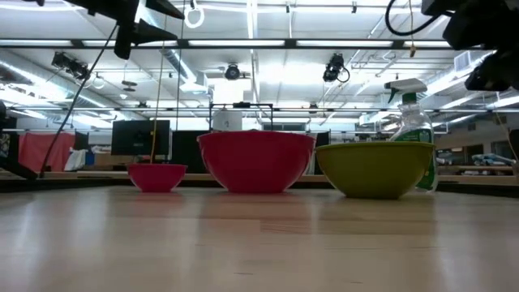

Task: Nest bowls inside each other
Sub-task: Stack the orange bowl on top of the red bowl

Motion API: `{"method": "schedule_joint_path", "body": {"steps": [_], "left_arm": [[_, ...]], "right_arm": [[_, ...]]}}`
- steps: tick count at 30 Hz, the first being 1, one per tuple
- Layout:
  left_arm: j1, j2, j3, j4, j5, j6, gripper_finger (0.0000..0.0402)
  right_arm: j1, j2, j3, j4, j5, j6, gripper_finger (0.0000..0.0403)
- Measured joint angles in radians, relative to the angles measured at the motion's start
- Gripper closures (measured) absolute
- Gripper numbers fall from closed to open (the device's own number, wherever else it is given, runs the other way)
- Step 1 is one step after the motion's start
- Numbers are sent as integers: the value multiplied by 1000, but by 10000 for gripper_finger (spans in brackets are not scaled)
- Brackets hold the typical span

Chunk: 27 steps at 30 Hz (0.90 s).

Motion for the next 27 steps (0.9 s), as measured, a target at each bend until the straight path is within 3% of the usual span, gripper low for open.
{"method": "schedule_joint_path", "body": {"steps": [7,15,22,27], "left_arm": [[0,4,3,8,1,-5,178],[0,4,3,8,3,-2,178],[0,4,3,7,4,48,178],[0,3,3,7,3,51,178]], "right_arm": [[145,145,0,95,36,42,173],[313,178,0,174,145,243,208],[506,194,-1,216,343,445,215],[597,217,-1,216,425,542,215]]}}
